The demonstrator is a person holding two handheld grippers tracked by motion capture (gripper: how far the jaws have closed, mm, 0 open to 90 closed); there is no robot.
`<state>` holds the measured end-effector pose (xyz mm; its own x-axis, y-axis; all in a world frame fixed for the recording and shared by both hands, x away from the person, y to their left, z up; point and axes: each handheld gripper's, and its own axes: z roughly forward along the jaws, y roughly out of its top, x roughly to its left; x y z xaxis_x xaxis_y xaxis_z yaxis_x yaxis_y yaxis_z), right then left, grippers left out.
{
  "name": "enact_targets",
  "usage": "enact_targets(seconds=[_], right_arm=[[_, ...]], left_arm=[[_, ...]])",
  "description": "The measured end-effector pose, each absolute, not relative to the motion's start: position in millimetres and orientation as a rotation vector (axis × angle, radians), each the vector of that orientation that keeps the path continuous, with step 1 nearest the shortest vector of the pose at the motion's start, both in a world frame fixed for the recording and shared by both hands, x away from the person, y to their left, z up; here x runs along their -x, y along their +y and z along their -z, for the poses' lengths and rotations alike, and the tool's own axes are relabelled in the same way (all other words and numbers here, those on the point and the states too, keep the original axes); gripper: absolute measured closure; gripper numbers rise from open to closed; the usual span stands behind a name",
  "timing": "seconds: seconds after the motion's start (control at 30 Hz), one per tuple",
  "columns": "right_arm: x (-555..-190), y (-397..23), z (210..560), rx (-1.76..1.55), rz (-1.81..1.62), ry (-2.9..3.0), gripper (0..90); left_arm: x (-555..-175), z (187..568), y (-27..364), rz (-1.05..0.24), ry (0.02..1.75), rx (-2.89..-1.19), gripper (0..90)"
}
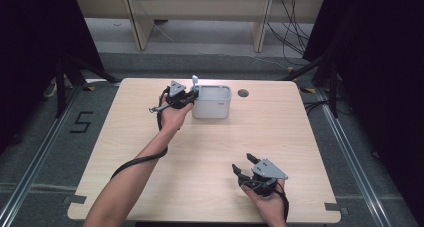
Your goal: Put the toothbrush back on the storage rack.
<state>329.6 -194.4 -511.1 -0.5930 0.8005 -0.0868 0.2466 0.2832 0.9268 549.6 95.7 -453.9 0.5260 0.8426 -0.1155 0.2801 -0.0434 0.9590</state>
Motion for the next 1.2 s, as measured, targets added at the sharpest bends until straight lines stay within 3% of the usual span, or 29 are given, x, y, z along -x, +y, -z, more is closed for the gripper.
enact_targets(seconds=[0.7,0.93,1.2], right_arm=[[-329.8,-194.8,511.2,-0.924,-1.290,1.997,36.1],[-329.1,-194.1,511.3,-0.942,-1.293,1.999,36.2],[-328.6,-193.0,511.5,-0.952,-1.298,2.006,36.1]], left_arm=[[-549.8,456.6,95.8,-0.590,1.001,-1.608,81.5],[-546.1,454.2,98.9,-0.588,1.013,-1.593,74.7],[-539.5,449.2,101.7,-0.599,1.023,-1.574,60.5]])
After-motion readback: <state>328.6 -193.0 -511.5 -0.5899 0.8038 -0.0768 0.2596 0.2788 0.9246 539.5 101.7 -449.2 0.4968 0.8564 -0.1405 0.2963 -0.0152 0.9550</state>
